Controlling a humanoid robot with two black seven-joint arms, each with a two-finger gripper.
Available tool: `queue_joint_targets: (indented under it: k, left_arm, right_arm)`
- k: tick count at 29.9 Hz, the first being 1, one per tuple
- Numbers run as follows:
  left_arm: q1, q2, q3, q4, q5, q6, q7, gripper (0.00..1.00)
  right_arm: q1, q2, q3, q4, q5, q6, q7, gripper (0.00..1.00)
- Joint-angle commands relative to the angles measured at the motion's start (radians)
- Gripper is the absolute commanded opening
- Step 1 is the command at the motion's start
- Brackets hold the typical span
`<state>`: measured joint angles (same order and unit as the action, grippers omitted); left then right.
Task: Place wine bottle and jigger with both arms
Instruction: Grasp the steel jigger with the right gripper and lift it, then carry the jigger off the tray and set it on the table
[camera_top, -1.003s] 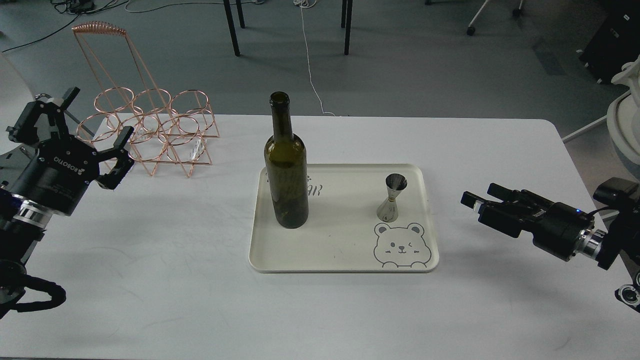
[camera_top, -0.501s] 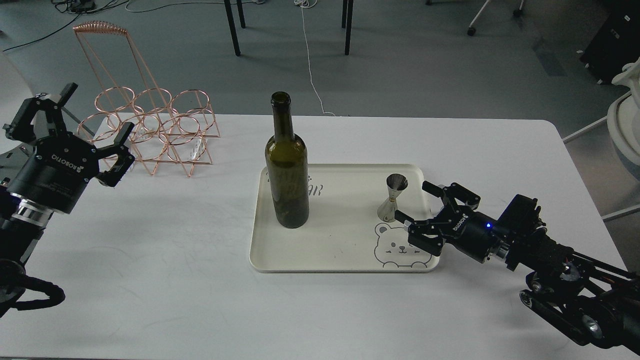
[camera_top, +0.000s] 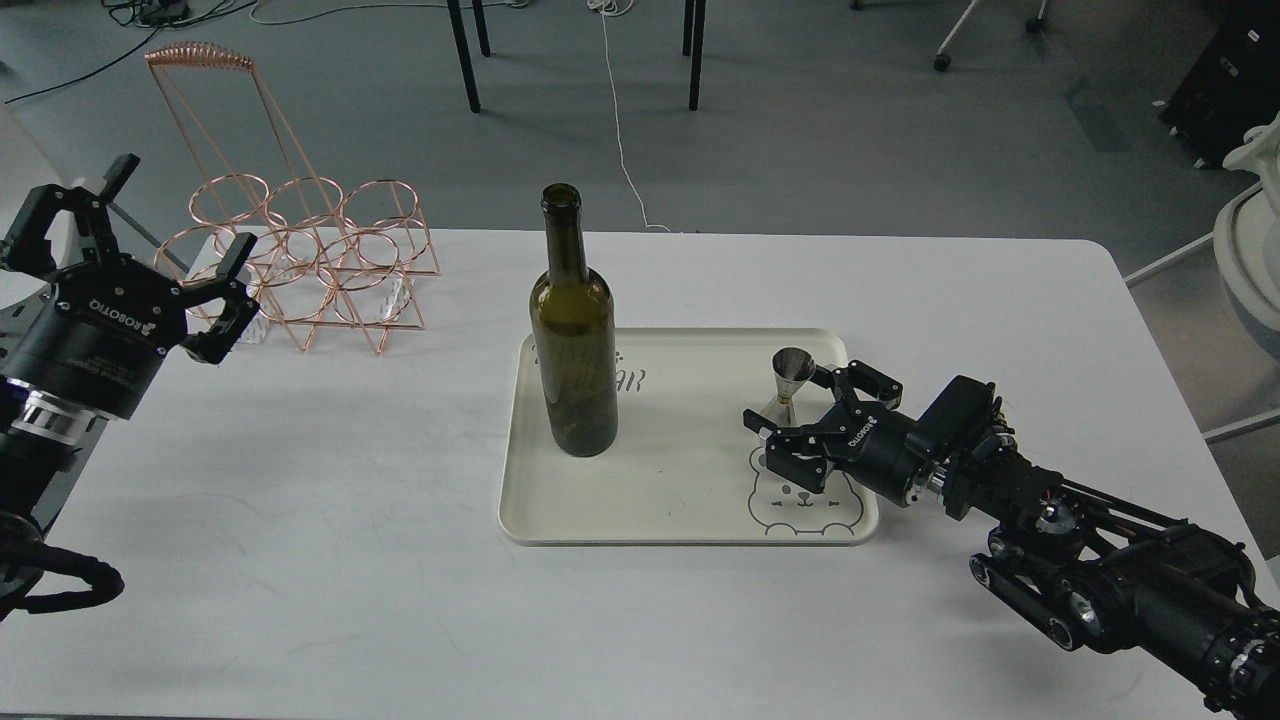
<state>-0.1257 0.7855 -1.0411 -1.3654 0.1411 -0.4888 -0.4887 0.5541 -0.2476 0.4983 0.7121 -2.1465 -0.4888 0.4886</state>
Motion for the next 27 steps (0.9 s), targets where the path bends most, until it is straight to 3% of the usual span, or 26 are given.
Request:
queue_joint_targets:
  k: [1,4,8,15,20,27]
  left_arm:
    - [0.0,-0.002,0.0,0.0,0.002,0.0,0.0,0.99]
    - [0.0,-0.002,0.0,-0.001,0.002,0.0,0.0,0.99]
    - [0.0,0.001,-0.002,-0.003,0.002,0.0,0.0,0.99]
    - [0.0,0.0,-0.002,-0.004,0.002,0.0,0.0,0.99]
    - [0.0,0.006,-0.005,-0.004,0.002,0.0,0.0,0.99]
    - [0.0,0.008,-0.013,-0.006,0.002,0.0,0.0,0.99]
  right_arm:
    - [0.006,0.007,0.0,-0.013,0.0,0.0,0.0,0.35]
    - [0.012,0.007,0.002,-0.011,0.002,0.0,0.0,0.18]
    - [0.021,0.005,0.003,-0.008,0.007,0.0,0.0,0.13]
    - [0.024,-0.042,0.04,0.075,0.02,0.0,0.0,0.1]
    - [0.02,-0.136,0.086,0.182,0.059,0.0,0.0,0.11]
    - [-0.029,-0.289,0.135,0.184,0.235,0.0,0.0,0.11]
